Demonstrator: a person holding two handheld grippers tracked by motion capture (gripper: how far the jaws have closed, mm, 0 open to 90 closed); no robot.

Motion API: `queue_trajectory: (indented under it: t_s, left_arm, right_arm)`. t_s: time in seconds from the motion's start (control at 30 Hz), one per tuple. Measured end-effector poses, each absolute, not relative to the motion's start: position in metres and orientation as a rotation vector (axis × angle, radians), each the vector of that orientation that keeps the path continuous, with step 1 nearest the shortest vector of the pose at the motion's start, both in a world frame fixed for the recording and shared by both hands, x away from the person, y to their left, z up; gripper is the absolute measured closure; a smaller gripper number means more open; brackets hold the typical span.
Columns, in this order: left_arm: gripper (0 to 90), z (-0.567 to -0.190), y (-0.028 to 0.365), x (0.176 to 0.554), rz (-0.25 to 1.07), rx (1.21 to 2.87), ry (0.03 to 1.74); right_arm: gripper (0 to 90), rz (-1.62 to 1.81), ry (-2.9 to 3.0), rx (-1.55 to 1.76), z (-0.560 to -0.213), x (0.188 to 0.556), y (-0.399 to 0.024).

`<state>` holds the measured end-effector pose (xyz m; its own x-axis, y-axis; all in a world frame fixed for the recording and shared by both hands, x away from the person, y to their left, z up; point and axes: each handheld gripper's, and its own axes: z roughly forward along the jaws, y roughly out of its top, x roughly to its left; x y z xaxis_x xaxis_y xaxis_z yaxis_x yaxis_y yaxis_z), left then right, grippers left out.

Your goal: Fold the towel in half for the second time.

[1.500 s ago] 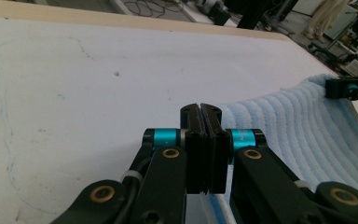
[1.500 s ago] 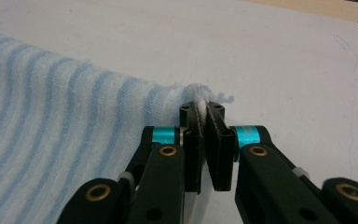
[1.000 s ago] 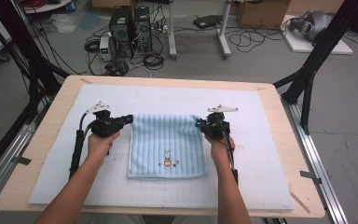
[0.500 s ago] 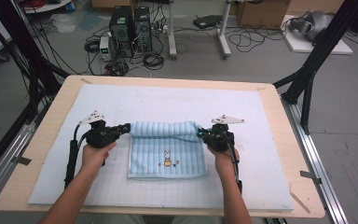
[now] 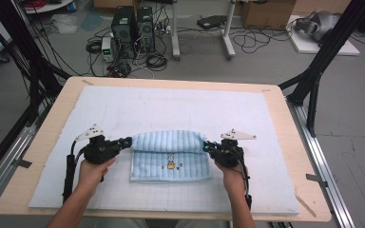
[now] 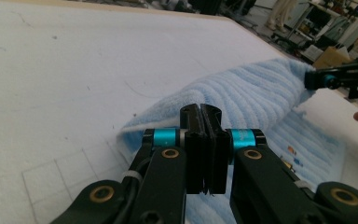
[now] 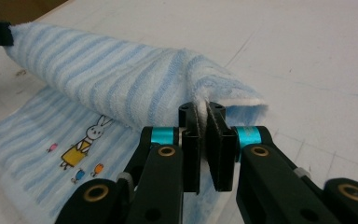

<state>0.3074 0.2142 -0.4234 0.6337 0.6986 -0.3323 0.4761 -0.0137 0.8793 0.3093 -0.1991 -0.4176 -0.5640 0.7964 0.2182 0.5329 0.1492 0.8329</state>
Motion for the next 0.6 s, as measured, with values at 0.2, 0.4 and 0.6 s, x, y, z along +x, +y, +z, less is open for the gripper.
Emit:
queue_trajectory:
  t_s: [0.2,0.4,0.6]
  left_arm:
    - [87.9,-0.428,0.214,0.292,0.218,1.673,0.957]
    - [87.9,-0.436,0.214,0.282,0.208,1.709,0.952]
    - [86.9,-0.440,0.214,0.277,0.202,1.734,0.952]
  right_arm:
    - [84.9,1.381,2.172,1.285,-0.423,0.295,-0.202]
    - [84.5,1.336,2.217,1.271,-0.428,0.286,-0.203]
    - [77.8,1.295,2.243,1.286,-0.434,0.281,-0.206]
